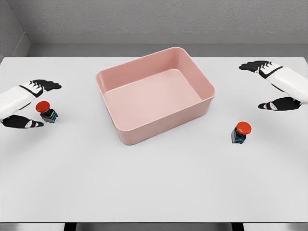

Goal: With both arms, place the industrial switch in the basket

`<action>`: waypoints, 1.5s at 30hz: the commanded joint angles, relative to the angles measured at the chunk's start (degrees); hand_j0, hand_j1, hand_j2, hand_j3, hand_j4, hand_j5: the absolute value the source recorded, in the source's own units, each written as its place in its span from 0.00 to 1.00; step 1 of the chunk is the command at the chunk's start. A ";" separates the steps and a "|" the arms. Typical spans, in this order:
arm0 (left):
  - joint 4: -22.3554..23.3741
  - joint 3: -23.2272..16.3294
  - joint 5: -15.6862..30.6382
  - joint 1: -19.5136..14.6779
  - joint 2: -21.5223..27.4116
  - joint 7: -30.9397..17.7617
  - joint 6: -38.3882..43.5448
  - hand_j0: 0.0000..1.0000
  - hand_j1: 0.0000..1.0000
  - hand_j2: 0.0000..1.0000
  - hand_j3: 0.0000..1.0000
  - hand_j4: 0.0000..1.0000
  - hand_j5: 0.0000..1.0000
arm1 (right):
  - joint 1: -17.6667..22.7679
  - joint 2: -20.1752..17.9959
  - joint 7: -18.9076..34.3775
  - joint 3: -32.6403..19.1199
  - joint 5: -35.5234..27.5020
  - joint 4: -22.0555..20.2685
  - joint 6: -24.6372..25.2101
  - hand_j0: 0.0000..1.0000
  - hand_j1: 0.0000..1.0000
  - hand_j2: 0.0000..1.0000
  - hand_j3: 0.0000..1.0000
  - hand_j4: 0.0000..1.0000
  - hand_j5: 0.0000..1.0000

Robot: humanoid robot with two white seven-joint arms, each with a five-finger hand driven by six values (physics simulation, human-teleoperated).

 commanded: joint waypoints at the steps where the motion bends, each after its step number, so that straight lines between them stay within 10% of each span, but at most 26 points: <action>1: 0.98 -0.40 0.38 0.00 -0.38 0.03 0.05 1.00 1.00 1.00 1.00 1.00 1.00 | 0.00 -0.02 -0.03 -0.01 -0.22 -0.32 0.17 1.00 1.00 1.00 1.00 1.00 1.00; 19: 2.38 -4.27 -0.32 -3.69 0.50 0.03 0.05 1.00 1.00 1.00 1.00 1.00 1.00 | 8.00 -0.90 -0.03 -6.25 0.13 -0.23 0.17 1.00 1.00 1.00 1.00 1.00 1.00; 45: 4.93 -11.04 -4.37 -10.37 1.03 -0.06 0.05 1.00 1.00 1.00 1.00 1.00 1.00 | 11.69 -1.69 -0.03 3.60 4.70 0.65 0.17 1.00 1.00 1.00 1.00 1.00 1.00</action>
